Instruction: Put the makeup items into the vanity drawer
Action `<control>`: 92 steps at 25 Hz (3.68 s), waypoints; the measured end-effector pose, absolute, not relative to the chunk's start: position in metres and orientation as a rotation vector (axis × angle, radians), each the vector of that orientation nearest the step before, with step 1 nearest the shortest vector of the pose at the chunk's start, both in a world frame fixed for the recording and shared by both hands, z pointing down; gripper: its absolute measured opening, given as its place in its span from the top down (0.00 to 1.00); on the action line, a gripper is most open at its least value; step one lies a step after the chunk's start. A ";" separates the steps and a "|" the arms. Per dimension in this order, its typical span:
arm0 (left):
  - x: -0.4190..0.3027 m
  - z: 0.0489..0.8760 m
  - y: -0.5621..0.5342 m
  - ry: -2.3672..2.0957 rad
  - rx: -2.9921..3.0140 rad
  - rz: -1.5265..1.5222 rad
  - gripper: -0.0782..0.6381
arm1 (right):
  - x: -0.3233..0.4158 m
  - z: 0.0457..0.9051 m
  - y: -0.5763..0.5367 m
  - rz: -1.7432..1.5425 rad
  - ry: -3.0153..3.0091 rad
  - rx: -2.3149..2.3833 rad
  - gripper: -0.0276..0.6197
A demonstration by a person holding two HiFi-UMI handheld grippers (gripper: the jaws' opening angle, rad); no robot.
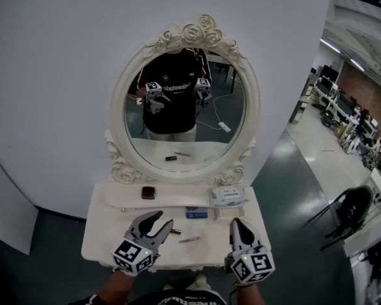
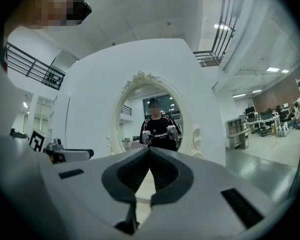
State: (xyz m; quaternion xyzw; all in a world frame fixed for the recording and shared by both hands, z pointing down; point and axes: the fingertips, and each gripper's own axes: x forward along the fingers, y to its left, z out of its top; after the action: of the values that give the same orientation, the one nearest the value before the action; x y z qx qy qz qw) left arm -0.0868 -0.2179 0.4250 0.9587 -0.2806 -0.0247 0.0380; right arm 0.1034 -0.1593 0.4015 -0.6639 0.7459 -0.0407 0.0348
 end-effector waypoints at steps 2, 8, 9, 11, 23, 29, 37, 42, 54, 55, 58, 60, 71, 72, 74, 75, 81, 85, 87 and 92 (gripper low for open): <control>-0.082 0.429 -0.217 -0.854 2.954 -0.049 0.68 | 0.103 0.404 -0.160 -0.135 2.296 -2.035 0.95; -0.059 0.450 -0.224 -0.807 3.011 0.074 0.68 | 0.111 0.409 -0.169 -0.128 2.299 -2.045 0.95; -0.054 0.458 -0.226 -0.791 3.016 0.102 0.68 | 0.113 0.411 -0.170 -0.129 2.297 -2.050 0.95; -0.043 0.474 -0.225 -0.748 3.020 0.162 0.68 | 0.118 0.417 -0.167 -0.144 2.290 -2.067 0.95; 0.013 0.559 -0.199 -0.491 3.094 0.513 0.68 | 0.142 0.445 -0.148 -0.257 2.268 -2.133 0.95; 0.030 0.611 -0.195 -0.396 3.070 0.685 0.68 | 0.154 0.459 -0.151 -0.309 2.294 -2.122 0.95; 0.039 0.679 -0.198 -0.321 3.043 0.893 0.68 | 0.163 0.474 -0.158 -0.358 2.331 -2.113 0.95; 0.038 0.719 -0.201 -0.288 2.968 0.983 0.68 | 0.165 0.480 -0.160 -0.383 2.350 -2.112 0.95; 0.037 0.784 -0.205 -0.248 2.830 1.212 0.68 | 0.170 0.486 -0.157 -0.399 2.381 -2.136 0.95; 0.037 0.787 -0.206 -0.249 2.825 1.226 0.68 | 0.171 0.486 -0.157 -0.397 2.383 -2.139 0.95; 0.037 0.795 -0.206 -0.250 2.803 1.266 0.69 | 0.171 0.487 -0.154 -0.397 2.385 -2.144 0.95; 0.037 0.798 -0.206 -0.257 2.790 1.290 0.70 | 0.171 0.488 -0.152 -0.398 2.389 -2.144 0.95; 0.039 0.799 -0.200 -0.247 2.786 1.330 0.82 | 0.172 0.490 -0.154 -0.409 2.398 -2.135 0.95; 0.038 0.799 -0.199 -0.247 2.783 1.327 0.82 | 0.171 0.490 -0.155 -0.409 2.400 -2.133 0.95; 0.037 0.798 -0.200 -0.247 2.783 1.318 0.82 | 0.170 0.490 -0.157 -0.406 2.404 -2.131 0.95; 0.037 0.796 -0.200 -0.251 2.785 1.313 0.82 | 0.170 0.489 -0.158 -0.404 2.406 -2.129 0.95; 0.032 0.780 -0.204 -0.309 2.809 1.258 0.82 | 0.165 0.486 -0.163 -0.395 2.427 -2.112 0.95; 0.032 0.757 -0.209 -0.370 2.847 1.175 0.82 | 0.163 0.485 -0.168 -0.384 2.431 -2.096 0.95; 0.033 0.742 -0.211 -0.402 2.866 1.121 0.82 | 0.162 0.483 -0.170 -0.379 2.434 -2.091 0.95; 0.032 0.702 -0.218 -0.479 2.904 0.975 0.82 | 0.157 0.477 -0.174 -0.369 2.447 -2.065 0.95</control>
State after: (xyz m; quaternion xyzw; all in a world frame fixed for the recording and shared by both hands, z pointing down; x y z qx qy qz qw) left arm 0.0319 -0.2182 0.7023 0.9364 -0.1544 0.3144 0.0208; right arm 0.1572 -0.1738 0.4775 -0.6402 0.7586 -0.1143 -0.0410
